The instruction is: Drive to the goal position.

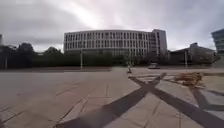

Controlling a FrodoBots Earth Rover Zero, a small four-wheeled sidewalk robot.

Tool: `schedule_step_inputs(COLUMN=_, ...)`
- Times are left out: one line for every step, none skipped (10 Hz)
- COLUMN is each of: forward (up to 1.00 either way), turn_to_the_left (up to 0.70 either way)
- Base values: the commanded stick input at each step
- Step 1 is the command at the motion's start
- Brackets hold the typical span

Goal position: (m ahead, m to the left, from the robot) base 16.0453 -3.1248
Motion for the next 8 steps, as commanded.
schedule_step_inputs(forward=0.7, turn_to_the_left=0.0)
schedule_step_inputs(forward=0.7, turn_to_the_left=0.0)
schedule_step_inputs(forward=0.7, turn_to_the_left=0.0)
schedule_step_inputs(forward=0.7, turn_to_the_left=0.0)
schedule_step_inputs(forward=0.7, turn_to_the_left=0.0)
schedule_step_inputs(forward=0.7, turn_to_the_left=0.0)
schedule_step_inputs(forward=0.7, turn_to_the_left=0.0)
schedule_step_inputs(forward=0.7, turn_to_the_left=0.0)
